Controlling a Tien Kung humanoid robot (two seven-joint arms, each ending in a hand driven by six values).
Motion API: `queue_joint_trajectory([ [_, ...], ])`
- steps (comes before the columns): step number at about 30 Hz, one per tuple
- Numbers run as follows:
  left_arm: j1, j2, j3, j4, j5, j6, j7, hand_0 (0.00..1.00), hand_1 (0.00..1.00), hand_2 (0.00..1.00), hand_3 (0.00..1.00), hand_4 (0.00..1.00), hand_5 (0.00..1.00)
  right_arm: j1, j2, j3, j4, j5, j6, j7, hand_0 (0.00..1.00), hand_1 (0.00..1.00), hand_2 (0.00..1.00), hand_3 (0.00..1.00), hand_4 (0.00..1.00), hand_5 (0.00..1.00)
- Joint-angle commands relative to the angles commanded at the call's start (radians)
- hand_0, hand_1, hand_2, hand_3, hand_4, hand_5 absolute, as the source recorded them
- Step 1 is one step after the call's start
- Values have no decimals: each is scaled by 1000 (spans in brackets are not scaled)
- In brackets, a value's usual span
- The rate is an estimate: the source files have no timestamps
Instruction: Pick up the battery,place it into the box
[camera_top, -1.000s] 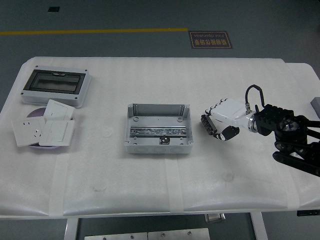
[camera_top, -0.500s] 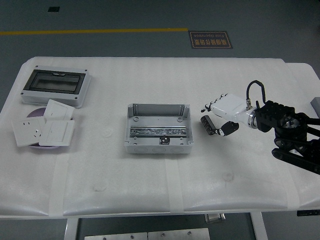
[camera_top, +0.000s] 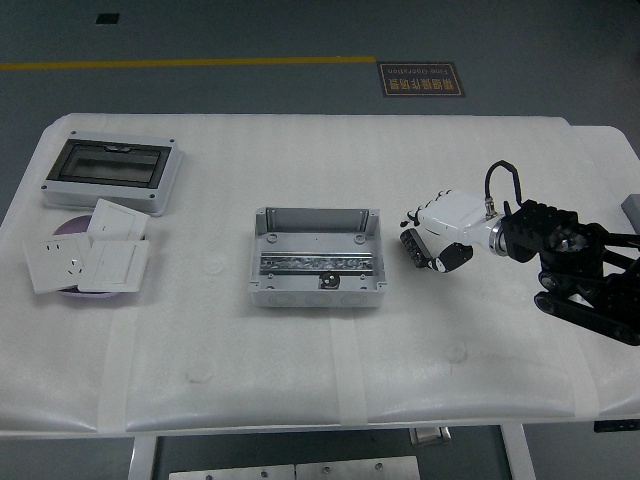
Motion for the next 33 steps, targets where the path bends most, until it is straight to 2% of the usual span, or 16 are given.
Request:
queue_joint_trajectory([
  [3,-1,0,3,0,-1,-1,0,681,680,593,645,698,359,-4,5,7,-12,-3,18,3,832,734,775,840,693,271],
  [10,-4,1,5,0,1,-3,0,681,680,592,645,698,362,-4,10,10,-29,1,26,6,828,732,775,839,693,272],
  [26,-7,4,49,0,-39,-1,-10,681,680,586,641,689,352,12,5,47,5,-21,90,28,830,718,775,844,699,268],
  [33,-7,3,46,0,-33,-1,-10,681,679,584,637,682,349,2,14,49,-6,-15,92,30,826,715,776,846,702,269],
])
